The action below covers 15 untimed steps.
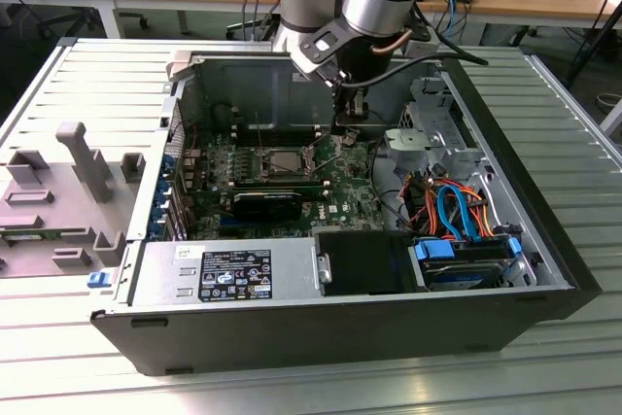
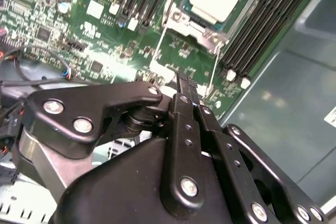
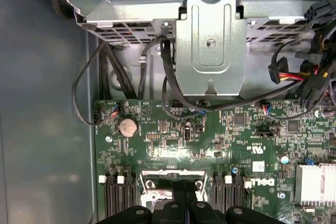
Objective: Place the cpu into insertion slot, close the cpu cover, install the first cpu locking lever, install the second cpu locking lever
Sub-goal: 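Close the cpu cover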
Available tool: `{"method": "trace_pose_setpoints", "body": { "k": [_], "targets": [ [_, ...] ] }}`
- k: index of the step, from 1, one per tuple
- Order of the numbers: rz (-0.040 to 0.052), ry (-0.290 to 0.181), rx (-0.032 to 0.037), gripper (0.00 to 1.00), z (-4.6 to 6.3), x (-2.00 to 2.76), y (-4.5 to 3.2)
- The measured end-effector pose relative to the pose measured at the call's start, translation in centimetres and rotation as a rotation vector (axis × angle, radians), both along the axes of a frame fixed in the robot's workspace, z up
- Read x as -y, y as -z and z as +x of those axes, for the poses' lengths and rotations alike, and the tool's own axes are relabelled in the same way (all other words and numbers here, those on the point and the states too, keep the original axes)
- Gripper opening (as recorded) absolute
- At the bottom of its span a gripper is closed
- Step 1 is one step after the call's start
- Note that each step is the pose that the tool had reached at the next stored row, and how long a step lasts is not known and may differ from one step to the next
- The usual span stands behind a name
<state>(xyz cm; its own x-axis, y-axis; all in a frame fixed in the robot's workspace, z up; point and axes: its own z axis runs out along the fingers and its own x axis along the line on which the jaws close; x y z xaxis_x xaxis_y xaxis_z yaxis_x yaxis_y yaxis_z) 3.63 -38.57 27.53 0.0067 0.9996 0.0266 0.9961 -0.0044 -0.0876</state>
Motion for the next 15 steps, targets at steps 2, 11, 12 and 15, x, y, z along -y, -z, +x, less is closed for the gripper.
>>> {"method": "trace_pose_setpoints", "body": {
  "k": [2,11,12,15],
  "targets": [
    [0.0000,0.000,0.0239,0.11,0.00,0.00,0.02],
    [0.0000,0.000,0.0459,0.11,0.33,0.00,0.13],
    [0.0001,0.000,0.0460,0.11,0.42,-0.01,0.14],
    [0.0000,0.000,0.0459,0.11,0.81,0.00,0.17]
  ]
}}
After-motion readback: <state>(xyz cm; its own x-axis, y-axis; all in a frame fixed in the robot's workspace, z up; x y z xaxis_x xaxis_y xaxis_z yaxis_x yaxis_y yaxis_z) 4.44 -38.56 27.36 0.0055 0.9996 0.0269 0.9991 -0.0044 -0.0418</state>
